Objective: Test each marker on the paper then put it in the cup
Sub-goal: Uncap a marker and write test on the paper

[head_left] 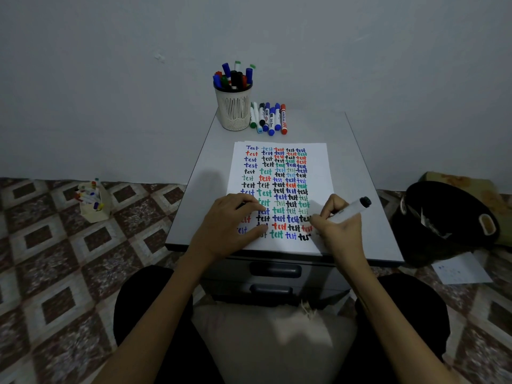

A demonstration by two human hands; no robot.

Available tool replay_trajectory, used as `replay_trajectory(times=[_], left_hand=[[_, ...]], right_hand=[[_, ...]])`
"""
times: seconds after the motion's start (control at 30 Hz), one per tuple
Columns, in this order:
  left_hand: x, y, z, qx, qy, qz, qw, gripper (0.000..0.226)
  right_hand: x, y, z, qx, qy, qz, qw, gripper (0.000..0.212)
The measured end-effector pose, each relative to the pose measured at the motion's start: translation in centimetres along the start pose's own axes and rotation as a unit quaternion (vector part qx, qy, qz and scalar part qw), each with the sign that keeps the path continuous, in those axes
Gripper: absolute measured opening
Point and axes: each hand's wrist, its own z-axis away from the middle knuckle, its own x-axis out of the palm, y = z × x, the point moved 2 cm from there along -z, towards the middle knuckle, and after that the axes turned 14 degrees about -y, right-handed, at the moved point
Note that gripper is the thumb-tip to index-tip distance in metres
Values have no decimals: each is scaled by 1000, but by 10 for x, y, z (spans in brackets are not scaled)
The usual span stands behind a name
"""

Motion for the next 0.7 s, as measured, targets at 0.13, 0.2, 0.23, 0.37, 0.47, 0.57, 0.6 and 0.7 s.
replay_trajectory(times=[0.13,0.2,0.23,0.37,0.47,0.57,0.6,0.7], left_hand=[[-1,0,0,3,0,3,1000,43],[-2,1,1,4,-1,3,1000,43],[-2,1,1,5,-1,2,1000,43],[-1,1,1,4,-2,2,1000,43],[-2,1,1,1,-4,3,1000,44],[-2,1,1,1,-6,6,1000,44],[-1,1,0,1,-7,6,1000,45],[-3,1,0,4,-7,18,1000,47]], right_hand=[[2,3,-2,11,4,16,1000,33],[0,3,-2,5,13,-4,1000,25],[-1,2,-2,0,12,-6,1000,24],[3,-1,0,-1,-3,29,1000,34],[3,1,-2,15,-24,20,999,28],[1,3,-2,33,-41,-5,999,26],[0,2,-1,31,-32,-17,999,25],[-8,-3,0,16,39,-92,995,31]])
